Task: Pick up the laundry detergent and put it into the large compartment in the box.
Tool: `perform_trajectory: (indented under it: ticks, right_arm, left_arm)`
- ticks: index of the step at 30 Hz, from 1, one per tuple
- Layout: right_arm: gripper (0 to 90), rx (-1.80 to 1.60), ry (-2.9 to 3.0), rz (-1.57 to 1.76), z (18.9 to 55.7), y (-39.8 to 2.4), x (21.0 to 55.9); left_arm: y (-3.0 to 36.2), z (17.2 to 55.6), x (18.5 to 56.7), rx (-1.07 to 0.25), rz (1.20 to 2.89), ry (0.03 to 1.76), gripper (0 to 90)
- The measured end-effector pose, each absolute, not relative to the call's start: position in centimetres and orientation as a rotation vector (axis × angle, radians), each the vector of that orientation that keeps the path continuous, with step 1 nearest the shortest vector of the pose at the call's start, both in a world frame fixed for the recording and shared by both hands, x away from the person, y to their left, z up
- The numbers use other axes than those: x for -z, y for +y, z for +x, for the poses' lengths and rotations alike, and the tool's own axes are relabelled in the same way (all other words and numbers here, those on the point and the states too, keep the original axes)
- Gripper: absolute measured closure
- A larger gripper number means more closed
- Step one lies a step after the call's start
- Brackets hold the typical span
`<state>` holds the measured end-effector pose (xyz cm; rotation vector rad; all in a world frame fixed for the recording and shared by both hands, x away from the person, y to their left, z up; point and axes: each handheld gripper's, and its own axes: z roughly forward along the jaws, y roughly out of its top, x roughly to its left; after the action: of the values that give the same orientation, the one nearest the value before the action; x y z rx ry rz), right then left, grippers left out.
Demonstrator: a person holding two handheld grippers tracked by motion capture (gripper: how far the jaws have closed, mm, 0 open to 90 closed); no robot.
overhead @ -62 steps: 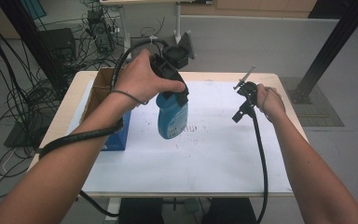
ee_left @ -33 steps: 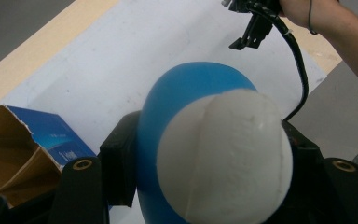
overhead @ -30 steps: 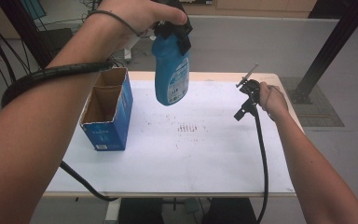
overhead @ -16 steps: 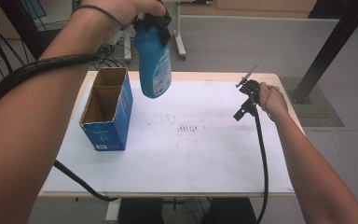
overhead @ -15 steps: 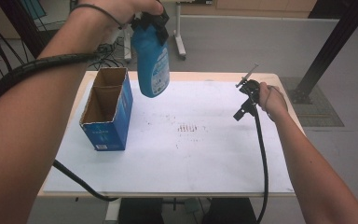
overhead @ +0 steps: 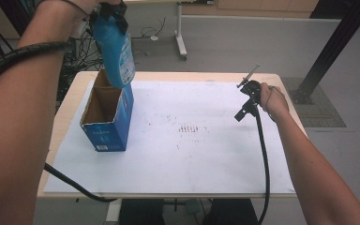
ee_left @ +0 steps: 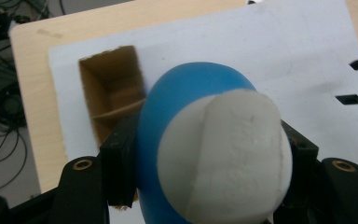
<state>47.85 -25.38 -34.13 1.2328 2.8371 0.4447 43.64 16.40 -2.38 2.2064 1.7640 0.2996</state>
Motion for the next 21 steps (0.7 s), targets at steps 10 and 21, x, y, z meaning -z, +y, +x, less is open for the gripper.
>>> perform_trajectory:
  ticks: [10, 21]
  right_arm:
    - [8.2, -0.442, 2.841, 1.231, 47.9, -25.1, 34.2]
    - [8.2, -0.45, 2.837, 1.234, 47.9, -25.3, 34.1]
  left_arm:
    - [19.3, 44.4, 2.4, -0.374, 2.087, 1.944, 37.7]
    - [20.8, 44.4, 2.4, -0.384, 2.031, 2.0, 37.7]
